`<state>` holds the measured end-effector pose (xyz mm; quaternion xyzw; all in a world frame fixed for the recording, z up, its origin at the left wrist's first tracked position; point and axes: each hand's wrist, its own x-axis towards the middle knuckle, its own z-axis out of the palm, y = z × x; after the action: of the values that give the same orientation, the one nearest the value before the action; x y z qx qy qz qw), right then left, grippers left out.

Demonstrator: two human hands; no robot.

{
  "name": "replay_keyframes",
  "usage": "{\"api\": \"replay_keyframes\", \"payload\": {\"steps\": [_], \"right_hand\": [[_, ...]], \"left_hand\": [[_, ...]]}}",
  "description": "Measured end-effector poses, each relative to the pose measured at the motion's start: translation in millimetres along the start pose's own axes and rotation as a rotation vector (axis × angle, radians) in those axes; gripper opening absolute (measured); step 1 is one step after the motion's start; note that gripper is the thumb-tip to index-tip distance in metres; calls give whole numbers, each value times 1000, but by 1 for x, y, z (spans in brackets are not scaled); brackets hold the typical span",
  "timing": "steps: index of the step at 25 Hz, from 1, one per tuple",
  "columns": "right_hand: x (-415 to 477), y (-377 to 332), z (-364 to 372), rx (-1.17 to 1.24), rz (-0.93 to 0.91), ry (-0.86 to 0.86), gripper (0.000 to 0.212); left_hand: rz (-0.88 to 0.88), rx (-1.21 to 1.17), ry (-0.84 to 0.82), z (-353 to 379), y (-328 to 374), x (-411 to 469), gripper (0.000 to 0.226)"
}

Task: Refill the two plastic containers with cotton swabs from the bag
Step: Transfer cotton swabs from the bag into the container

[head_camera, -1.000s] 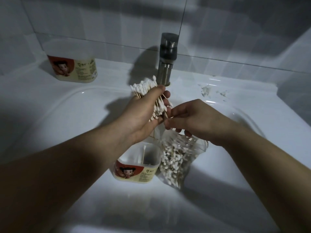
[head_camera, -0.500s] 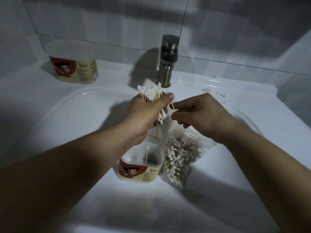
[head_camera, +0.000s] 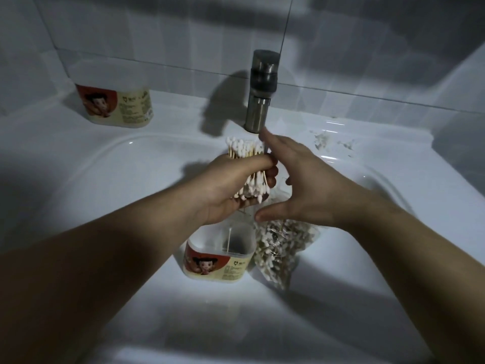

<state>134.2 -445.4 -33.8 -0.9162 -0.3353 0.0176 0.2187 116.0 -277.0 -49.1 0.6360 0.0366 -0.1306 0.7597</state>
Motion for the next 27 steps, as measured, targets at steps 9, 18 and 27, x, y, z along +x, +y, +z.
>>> {"api": "replay_keyframes", "payload": {"steps": [9, 18, 27], "right_hand": [[2, -1, 4, 10, -18, 91, 111], [-2, -2, 1, 207, 5, 156, 92], [7, -15, 10, 64, 130, 295, 37]], "left_hand": [[-128, -66, -130, -4, 0, 0, 21], [88, 303, -127, 0, -1, -6, 17], [181, 532, -90, 9, -3, -9, 44]]}}
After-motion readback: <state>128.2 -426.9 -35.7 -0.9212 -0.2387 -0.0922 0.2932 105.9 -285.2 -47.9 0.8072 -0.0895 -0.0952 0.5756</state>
